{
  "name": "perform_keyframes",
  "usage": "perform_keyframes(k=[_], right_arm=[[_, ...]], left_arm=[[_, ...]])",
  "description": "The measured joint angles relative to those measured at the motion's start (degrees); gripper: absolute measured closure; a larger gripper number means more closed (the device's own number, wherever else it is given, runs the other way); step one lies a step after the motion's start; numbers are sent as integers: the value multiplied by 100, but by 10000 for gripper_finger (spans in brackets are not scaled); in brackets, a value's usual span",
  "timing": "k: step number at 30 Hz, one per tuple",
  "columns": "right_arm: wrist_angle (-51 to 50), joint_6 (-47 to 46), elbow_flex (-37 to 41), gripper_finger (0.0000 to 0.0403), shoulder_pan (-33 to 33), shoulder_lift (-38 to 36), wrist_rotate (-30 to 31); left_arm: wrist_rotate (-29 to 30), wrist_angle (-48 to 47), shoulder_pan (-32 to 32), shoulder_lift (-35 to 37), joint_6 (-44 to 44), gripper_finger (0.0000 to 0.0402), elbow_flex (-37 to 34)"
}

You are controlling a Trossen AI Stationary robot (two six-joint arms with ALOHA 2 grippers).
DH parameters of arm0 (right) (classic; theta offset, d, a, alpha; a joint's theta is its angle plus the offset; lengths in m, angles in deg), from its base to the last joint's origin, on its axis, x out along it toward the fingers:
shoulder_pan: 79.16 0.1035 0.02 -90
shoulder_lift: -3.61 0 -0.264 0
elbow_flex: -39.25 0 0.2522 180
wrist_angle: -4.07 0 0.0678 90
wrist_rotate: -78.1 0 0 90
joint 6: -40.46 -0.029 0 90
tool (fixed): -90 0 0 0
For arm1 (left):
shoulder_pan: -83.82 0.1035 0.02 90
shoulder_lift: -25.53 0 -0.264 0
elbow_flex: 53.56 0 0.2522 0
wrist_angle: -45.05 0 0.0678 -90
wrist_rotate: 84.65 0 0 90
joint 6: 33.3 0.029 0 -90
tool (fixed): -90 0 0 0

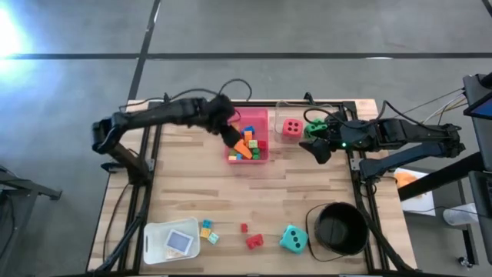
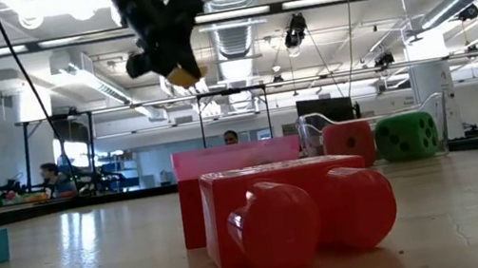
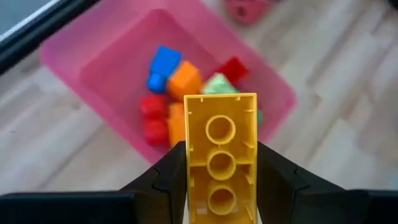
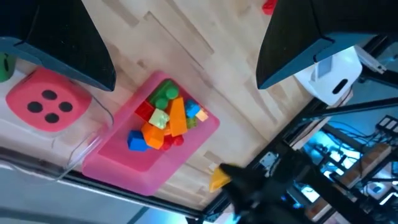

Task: Pick & Place Toys
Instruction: Put the yellow game piece into the red bin

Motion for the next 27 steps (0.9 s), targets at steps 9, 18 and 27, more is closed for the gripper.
perform_keyframes(k=[9,18,27], right_arm=[[3,-465,0,21,0,60,152],[9,-942,0,21,-1,68,348],[26,-1369,0,21,0,150,341]], left_arm=[[-464,136,704,-608,1171,266,224],[-735,-37,974,-1157,1452,266,770],[-1322,-1117,1098,-2218,1683,266,1938]])
